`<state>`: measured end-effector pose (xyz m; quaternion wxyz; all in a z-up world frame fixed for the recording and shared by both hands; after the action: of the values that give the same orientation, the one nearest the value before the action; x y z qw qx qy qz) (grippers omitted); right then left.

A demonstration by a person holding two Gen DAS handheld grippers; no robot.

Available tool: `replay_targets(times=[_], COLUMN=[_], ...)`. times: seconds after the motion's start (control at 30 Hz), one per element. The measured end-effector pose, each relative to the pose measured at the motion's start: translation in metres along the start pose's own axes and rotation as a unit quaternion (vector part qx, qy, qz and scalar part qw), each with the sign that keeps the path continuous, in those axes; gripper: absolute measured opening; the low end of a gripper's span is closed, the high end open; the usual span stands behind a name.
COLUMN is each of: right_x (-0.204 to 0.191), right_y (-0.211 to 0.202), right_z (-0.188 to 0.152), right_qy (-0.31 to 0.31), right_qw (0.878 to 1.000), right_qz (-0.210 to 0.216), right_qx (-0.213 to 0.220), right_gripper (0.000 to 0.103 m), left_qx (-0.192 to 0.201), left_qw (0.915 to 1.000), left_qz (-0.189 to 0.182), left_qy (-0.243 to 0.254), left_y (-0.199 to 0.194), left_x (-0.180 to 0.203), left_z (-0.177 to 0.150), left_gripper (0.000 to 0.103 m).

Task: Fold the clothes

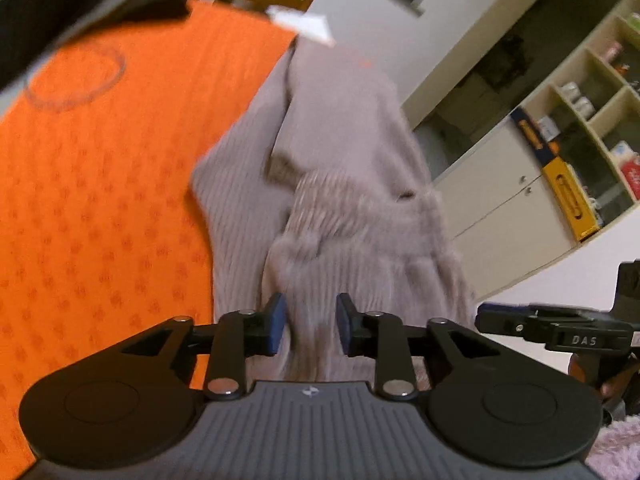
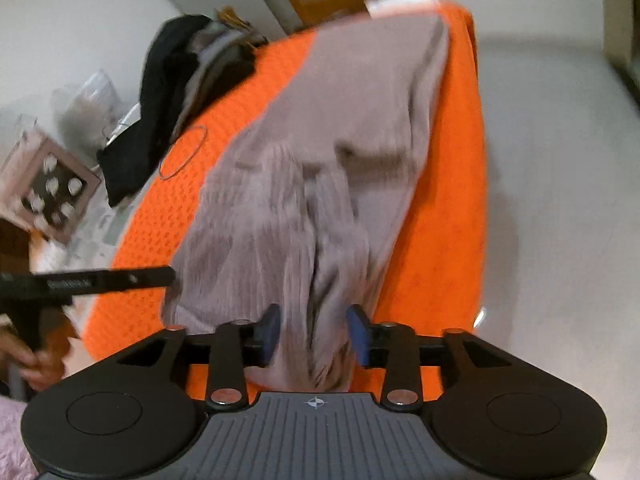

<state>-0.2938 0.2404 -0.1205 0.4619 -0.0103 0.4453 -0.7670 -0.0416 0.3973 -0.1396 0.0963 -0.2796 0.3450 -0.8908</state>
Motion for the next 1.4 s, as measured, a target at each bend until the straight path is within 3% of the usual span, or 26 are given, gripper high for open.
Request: replay_targets(times=[0.07,0.13,0.37,0.6,0.73,0.8,0.87,0.97,1.1,1.17,1.27,1.4], right_x=[-0.005,-0.01,0.002,0.01,0.013,0.012,0.013,0.017,0.019,0.024,0.031,0.022], right_y=[-0.003,0.003,0.06,0.083,0.094,0.095,0.093,0.087,0.074,0.075,0.081,0.074], right_z=[0.013,0.025,0.039,0.039,0.03,0.026,0.024,0.022,0.012,0.002,-0.003,0.007], right_qy=[-0.04,-0.07,-0.067,-0.031,-0.006,0.0,0.026,0.089,0.179,0.199,0.207,0.158], right_qw=[0.999,0.996,0.995,0.992,0.989,0.989,0.989,0.983,0.962,0.959,0.962,0.978], right_qz=[0.009,0.019,0.071,0.119,0.143,0.142,0.141,0.151,0.2,0.191,0.168,0.134], right_qx=[0.026,0.041,0.015,-0.006,-0.036,-0.04,-0.04,-0.046,-0.058,-0.065,-0.051,-0.041], right_gripper=[0.072,0.076,0.077,0.083,0.081,0.072,0.055,0.041,0.039,0.039,0.043,0.051], left_qx=[0.015,0.021,0.029,0.033,0.033,0.034,0.036,0.041,0.04,0.033,0.019,0.009], left_qw=[0.9999,0.9997,0.9991,0.9993,0.9994,0.9994,0.9993,0.999,0.9978,0.9973,0.9977,0.998], left_qz=[-0.006,-0.009,-0.019,-0.012,-0.008,-0.008,-0.009,-0.017,-0.048,-0.055,-0.043,-0.028], left_qy=[0.001,-0.001,0.024,0.015,-0.002,-0.008,-0.005,0.005,0.024,0.036,0.048,0.056], left_y=[0.001,0.008,0.02,0.019,0.019,0.02,0.021,0.02,0.02,0.026,0.041,0.058], left_x=[0.003,0.004,0.014,0.011,0.007,0.007,0.009,0.016,0.033,0.037,0.036,0.025], left_z=[0.01,0.019,0.036,0.035,0.034,0.035,0.037,0.039,0.042,0.038,0.032,0.028], left_gripper=[0.039,0.041,0.041,0.041,0.041,0.041,0.041,0.041,0.041,0.041,0.041,0.041])
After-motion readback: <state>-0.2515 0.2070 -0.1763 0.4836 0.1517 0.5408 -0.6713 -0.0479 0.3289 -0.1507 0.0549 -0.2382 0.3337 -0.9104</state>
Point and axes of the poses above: each gripper's, at about its wrist camera, not at the fingertips, and y roughly the way its jaws point, x to its right, z to its top, the point moved 7 cm from there along y, roughly the way its jaws point, and after that the axes turned 7 degrees about x, right-handed, at the moved point
